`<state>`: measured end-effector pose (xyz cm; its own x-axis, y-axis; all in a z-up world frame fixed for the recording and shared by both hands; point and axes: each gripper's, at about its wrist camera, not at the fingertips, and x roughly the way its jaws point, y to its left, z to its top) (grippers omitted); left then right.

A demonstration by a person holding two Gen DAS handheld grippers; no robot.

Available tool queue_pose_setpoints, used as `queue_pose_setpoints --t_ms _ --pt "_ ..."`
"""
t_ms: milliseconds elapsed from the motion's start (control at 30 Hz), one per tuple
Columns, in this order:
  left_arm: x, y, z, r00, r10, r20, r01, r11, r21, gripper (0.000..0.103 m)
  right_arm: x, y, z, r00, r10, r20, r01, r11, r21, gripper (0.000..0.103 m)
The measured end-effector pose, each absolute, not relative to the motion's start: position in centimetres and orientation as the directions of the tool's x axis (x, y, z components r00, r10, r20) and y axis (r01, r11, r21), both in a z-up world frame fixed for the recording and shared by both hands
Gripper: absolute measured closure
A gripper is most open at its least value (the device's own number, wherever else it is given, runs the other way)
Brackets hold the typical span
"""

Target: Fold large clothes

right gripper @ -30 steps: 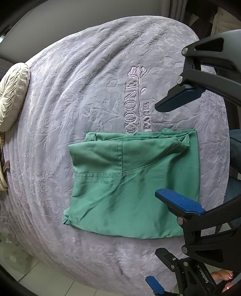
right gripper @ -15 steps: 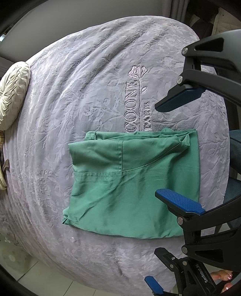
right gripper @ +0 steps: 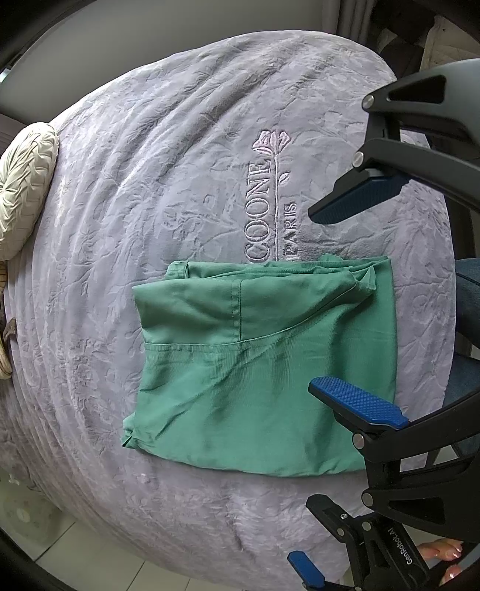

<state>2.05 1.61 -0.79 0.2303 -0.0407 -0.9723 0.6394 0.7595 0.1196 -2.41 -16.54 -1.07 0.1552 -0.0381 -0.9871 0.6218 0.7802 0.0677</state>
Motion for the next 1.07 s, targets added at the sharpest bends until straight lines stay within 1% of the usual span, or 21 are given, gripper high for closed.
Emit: queue_pose_setpoints --t_ms 1067 --pt "1.95 1.49 -0.72 0.224 -0.058 -0.973 0.646 0.757 0.103 0.001 -2.37 -16.67 -1.39 0.15 -0.031 -0.988 0.621 0.781 0.069 0.016"
